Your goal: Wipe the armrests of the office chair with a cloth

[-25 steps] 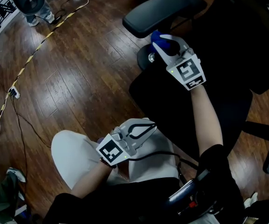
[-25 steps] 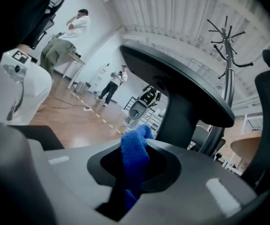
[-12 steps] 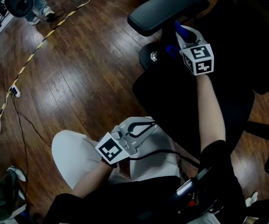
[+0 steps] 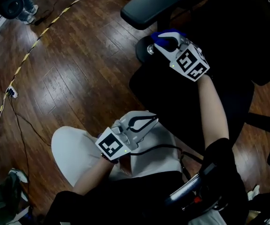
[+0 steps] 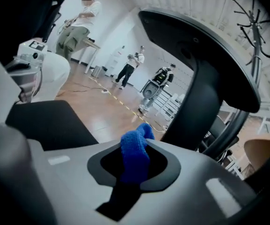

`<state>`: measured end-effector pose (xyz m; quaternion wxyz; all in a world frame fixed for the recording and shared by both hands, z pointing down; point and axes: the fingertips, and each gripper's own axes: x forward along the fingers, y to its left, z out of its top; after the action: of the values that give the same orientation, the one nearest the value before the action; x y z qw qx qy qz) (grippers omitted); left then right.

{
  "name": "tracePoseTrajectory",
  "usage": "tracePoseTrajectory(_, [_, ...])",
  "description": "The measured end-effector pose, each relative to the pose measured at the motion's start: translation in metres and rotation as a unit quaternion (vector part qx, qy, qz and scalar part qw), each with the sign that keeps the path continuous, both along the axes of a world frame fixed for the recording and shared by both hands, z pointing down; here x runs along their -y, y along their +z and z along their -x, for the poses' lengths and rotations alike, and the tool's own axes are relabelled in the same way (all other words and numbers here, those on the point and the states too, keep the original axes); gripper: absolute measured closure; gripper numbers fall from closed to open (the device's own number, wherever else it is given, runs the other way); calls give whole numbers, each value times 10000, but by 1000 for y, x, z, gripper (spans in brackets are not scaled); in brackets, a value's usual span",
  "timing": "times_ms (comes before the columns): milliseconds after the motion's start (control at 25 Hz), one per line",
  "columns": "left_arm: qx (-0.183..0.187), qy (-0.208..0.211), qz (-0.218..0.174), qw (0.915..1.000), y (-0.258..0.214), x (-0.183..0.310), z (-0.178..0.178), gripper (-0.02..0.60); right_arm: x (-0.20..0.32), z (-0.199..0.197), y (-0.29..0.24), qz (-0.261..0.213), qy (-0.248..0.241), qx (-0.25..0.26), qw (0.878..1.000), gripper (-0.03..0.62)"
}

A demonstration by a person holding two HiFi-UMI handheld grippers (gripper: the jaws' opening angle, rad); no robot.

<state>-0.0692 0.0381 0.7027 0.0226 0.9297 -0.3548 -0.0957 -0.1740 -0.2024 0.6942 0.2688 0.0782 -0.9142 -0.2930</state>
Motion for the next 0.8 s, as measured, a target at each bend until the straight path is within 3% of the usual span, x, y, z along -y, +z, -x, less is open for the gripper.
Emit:
tracePoseTrajectory(120, [18, -3, 5, 10000, 1, -5, -1, 575, 26, -19, -5, 285, 538, 289, 9977, 533])
tracePoseTrajectory(200, [51, -24, 33, 10000, 3, -7, 0, 575, 55, -41, -5, 243, 1132, 320, 9928, 533])
tracePoseTrajectory(320, [-185, -106, 103, 9997, 1, -6, 7, 575, 91, -61, -7, 140, 1929, 386, 9804, 533])
tracePoseTrajectory(480, [-282, -122, -44, 9995, -8, -6, 7, 575, 74, -39, 4, -54, 1418, -28, 9899, 534])
tracePoseTrajectory(680, [-896, -73, 113, 9959, -38, -6, 2, 575, 47, -33, 3, 1073, 755, 82, 9913, 534])
tracePoseTrajectory(760, [-1466, 116, 436, 9882, -61, -7, 8, 575, 24, -23, 1, 1341, 389, 24, 9902, 534])
tracePoseTrajectory(800, [-2005, 310, 598, 9774, -78, -10, 19, 575, 7, -18, 2, 1515, 222, -2, 9882, 534])
